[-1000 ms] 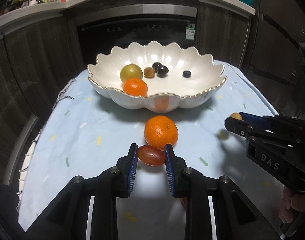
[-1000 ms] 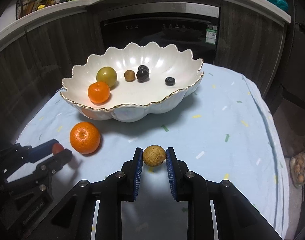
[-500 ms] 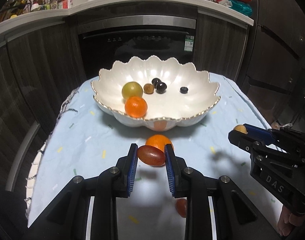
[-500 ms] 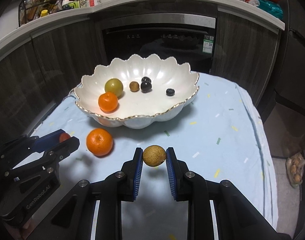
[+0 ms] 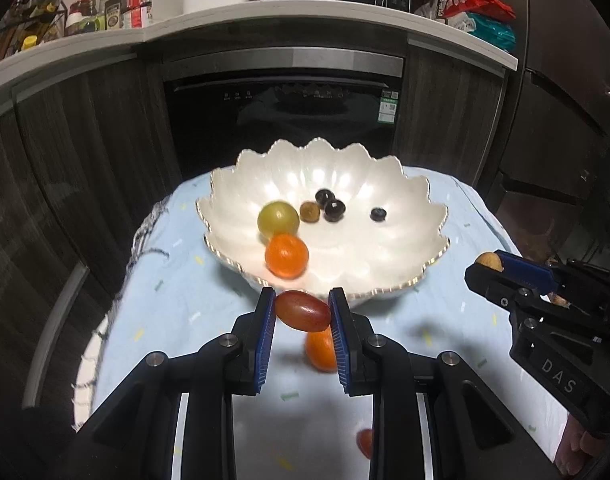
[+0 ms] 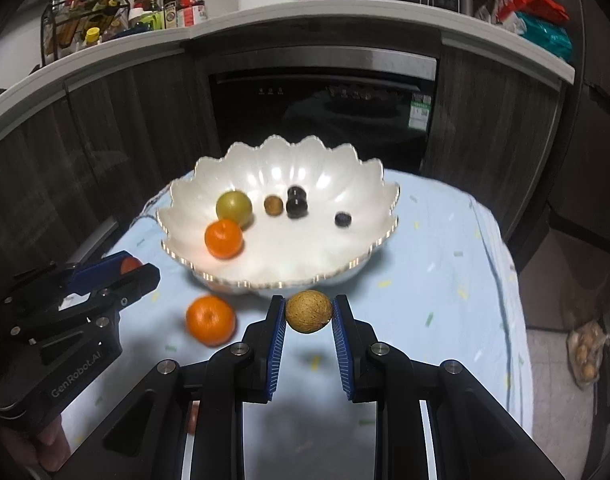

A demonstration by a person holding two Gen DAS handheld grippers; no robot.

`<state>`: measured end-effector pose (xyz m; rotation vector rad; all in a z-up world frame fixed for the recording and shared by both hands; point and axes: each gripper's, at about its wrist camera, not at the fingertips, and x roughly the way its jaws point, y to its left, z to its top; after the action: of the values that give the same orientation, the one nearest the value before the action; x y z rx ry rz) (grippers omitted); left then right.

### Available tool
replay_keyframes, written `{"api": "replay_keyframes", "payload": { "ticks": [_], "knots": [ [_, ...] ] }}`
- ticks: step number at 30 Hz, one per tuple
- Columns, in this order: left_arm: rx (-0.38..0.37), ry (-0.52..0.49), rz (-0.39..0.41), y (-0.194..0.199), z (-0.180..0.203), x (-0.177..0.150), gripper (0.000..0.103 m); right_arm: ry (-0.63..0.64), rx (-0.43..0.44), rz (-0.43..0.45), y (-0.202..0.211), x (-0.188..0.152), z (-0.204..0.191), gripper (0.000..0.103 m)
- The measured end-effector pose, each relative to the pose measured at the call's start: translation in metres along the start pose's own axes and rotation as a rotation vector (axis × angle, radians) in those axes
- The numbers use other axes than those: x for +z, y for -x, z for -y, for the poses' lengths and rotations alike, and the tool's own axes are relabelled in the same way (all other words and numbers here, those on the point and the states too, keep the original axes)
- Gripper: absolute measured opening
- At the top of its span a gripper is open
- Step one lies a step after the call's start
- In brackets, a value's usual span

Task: Organize fruits
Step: 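Lift and carry the red date and small brown fruit over the bowl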

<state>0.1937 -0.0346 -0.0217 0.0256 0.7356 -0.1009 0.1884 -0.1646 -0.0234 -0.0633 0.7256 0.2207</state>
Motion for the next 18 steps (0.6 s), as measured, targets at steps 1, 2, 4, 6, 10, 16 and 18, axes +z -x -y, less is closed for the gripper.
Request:
{"api": "replay_keyframes", "payload": {
  "ticks": [1, 2, 4, 6, 10, 16, 18],
  "knots": [
    [0.001, -0.005, 0.003, 0.0, 0.0, 0.005, 0.027, 0.0, 0.001, 0.004, 0.0, 0.004, 0.0, 0.025],
    [-0.002, -0.008, 0.007, 0.0, -0.001, 0.01, 0.027, -0.001, 0.001, 0.009, 0.001, 0.009, 0.0, 0.025],
    [-0.008, -0.008, 0.012, -0.001, -0.002, 0.019, 0.027, 0.0, 0.005, 0.018, 0.002, 0.018, 0.0, 0.025],
    [-0.003, -0.007, 0.019, -0.002, -0.003, 0.027, 0.027, 0.003, 0.006, 0.023, 0.002, 0.023, 0.0, 0.025],
    [-0.003, -0.007, 0.024, -0.009, -0.003, 0.041, 0.027, 0.007, 0.005, 0.03, -0.001, 0.037, 0.003, 0.025],
    [-0.009, -0.024, 0.014, -0.022, -0.003, 0.055, 0.027, 0.0, 0.0, 0.025, -0.012, 0.056, 0.011, 0.025],
    [-0.013, -0.032, 0.015, -0.026, -0.002, 0.06, 0.027, -0.002, 0.0, 0.021, -0.016, 0.059, 0.013, 0.025]
  ]
}}
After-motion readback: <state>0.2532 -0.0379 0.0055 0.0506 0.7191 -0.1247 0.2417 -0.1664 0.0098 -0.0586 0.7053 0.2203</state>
